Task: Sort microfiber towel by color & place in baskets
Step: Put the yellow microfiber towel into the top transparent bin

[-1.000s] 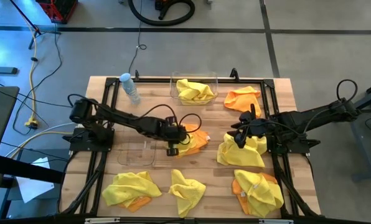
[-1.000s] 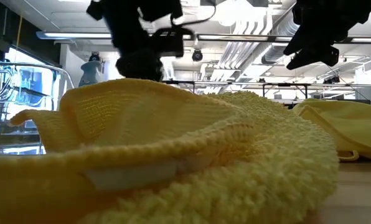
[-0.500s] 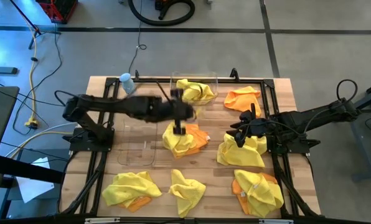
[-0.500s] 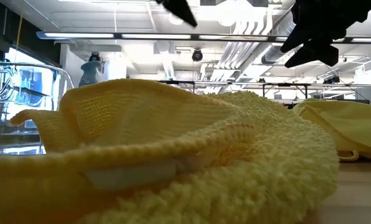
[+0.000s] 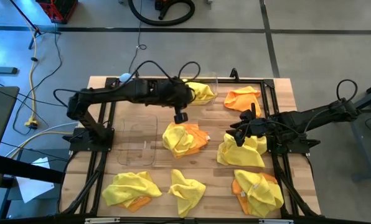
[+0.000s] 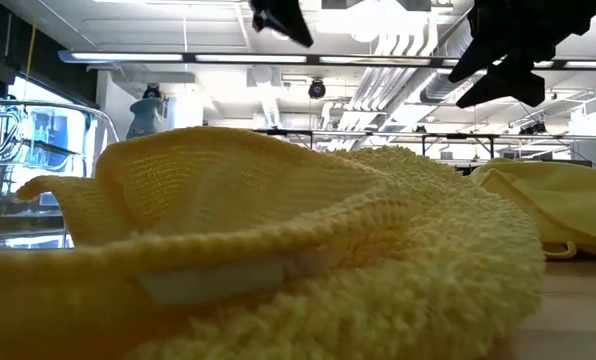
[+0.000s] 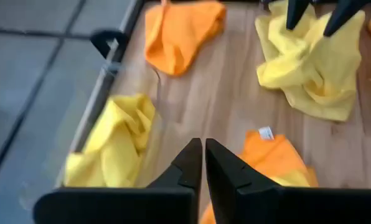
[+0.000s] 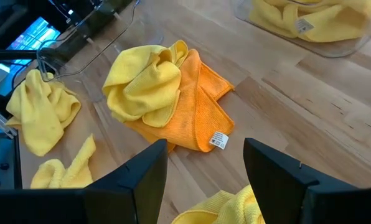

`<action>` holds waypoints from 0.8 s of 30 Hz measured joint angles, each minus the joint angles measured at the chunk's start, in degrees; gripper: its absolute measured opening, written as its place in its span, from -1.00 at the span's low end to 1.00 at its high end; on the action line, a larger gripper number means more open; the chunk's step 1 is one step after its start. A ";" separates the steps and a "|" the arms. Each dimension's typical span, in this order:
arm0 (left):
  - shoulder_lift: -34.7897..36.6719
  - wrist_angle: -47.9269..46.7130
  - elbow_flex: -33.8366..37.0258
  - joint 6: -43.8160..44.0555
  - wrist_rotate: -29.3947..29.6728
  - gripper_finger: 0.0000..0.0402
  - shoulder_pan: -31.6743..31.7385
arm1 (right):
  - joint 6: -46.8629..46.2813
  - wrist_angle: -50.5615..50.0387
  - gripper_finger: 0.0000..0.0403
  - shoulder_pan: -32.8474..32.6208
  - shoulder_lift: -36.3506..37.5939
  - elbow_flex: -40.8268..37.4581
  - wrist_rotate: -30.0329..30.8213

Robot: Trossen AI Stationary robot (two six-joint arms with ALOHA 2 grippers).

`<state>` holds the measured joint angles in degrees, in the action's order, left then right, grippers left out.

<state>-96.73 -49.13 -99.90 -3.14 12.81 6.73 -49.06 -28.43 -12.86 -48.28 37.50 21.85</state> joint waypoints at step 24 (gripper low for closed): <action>-20.52 -19.55 0.07 24.67 -2.99 0.04 -7.28 | 5.98 -2.58 0.02 0.00 -0.19 0.00 -1.78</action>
<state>-117.25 -68.68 -99.83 21.53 9.82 -0.55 -43.08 -31.00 -12.86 -48.47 37.50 20.07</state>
